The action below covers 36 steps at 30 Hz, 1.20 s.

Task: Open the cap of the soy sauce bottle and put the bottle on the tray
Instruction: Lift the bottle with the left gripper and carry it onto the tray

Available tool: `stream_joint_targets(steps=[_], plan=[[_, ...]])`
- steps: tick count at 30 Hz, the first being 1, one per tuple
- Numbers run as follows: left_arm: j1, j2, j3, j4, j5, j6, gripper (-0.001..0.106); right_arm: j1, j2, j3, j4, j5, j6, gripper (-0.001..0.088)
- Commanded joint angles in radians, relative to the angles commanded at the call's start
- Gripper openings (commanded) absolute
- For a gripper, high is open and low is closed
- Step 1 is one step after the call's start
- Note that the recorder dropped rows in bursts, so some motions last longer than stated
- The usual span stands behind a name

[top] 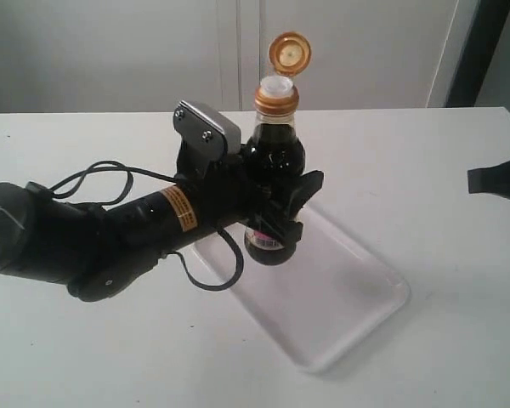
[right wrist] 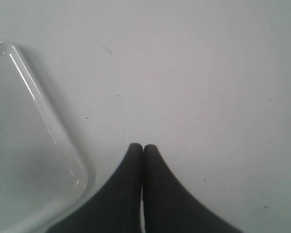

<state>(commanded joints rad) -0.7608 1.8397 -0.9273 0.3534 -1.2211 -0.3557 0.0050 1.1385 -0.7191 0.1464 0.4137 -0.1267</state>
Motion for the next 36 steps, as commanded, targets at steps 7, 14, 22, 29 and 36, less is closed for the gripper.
stream_joint_targets(steps=[7,14,22,29,36], plan=[[0.000,0.064,-0.032,0.000,0.000,-0.002,0.000,0.000,0.000,0.000,0.002,-0.010,0.000,0.0000],[0.000,0.132,-0.079,0.037,0.000,-0.007,0.000,0.000,0.000,0.000,0.002,-0.019,0.000,0.0000],[0.000,0.144,-0.080,0.078,0.055,-0.007,0.005,0.000,0.000,0.000,0.002,-0.019,0.000,0.0000],[0.000,0.144,-0.080,0.105,0.097,-0.040,0.079,0.000,0.000,0.000,0.002,-0.026,0.000,0.0000],[0.000,0.112,-0.080,0.111,0.161,-0.040,0.096,0.000,0.000,0.000,0.002,-0.031,0.000,0.0000]])
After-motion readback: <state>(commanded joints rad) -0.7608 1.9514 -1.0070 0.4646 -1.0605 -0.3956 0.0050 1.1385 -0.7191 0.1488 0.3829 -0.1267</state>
